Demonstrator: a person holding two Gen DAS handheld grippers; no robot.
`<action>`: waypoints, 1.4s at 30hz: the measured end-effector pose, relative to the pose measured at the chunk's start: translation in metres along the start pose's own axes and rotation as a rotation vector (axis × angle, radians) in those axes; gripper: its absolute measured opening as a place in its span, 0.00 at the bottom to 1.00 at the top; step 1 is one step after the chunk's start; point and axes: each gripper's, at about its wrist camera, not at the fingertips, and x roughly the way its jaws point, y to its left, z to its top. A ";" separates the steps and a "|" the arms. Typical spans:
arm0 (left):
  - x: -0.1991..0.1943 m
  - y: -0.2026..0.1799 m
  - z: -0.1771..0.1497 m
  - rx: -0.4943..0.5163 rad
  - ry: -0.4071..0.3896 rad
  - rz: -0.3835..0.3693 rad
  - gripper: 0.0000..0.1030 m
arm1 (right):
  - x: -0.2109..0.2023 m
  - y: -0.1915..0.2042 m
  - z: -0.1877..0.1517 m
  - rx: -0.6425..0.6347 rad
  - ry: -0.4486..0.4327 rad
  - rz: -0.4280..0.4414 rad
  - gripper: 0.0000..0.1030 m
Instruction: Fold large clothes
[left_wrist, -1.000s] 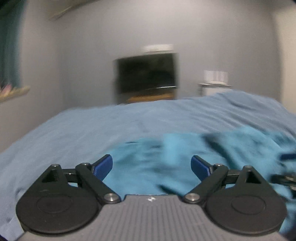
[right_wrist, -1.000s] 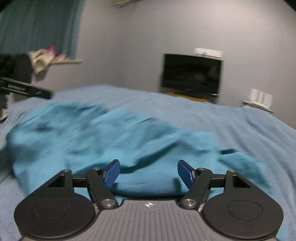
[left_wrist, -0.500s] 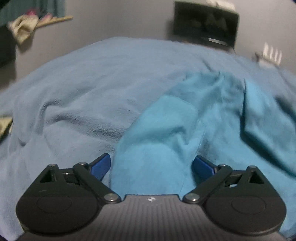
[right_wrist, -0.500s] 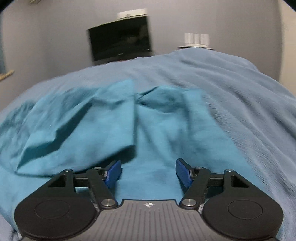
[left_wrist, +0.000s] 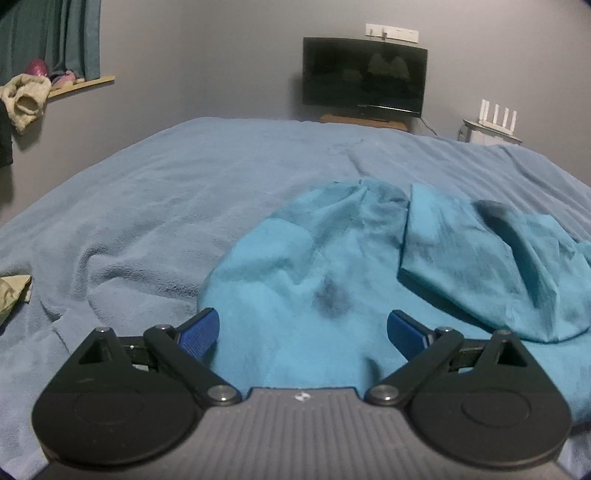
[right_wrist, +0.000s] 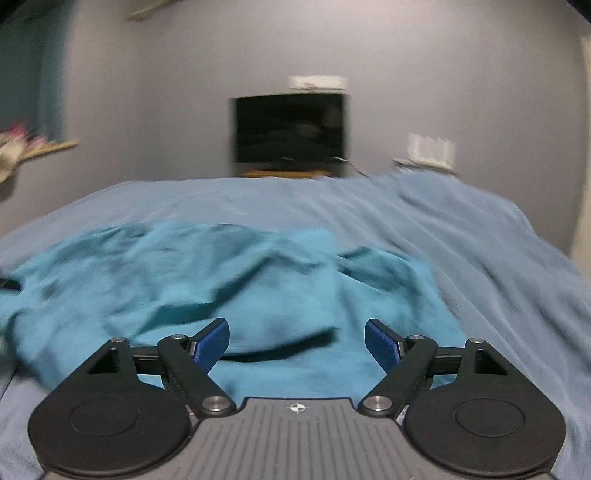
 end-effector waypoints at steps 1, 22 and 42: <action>0.000 0.000 -0.001 0.002 -0.002 -0.005 0.95 | -0.003 0.009 0.001 -0.040 0.001 0.034 0.81; 0.036 0.056 -0.020 -0.268 0.176 0.090 0.97 | -0.012 -0.066 -0.005 0.442 0.099 -0.336 0.80; -0.013 0.036 -0.006 -0.215 -0.124 0.034 0.97 | -0.005 -0.124 -0.090 1.314 0.237 -0.177 0.74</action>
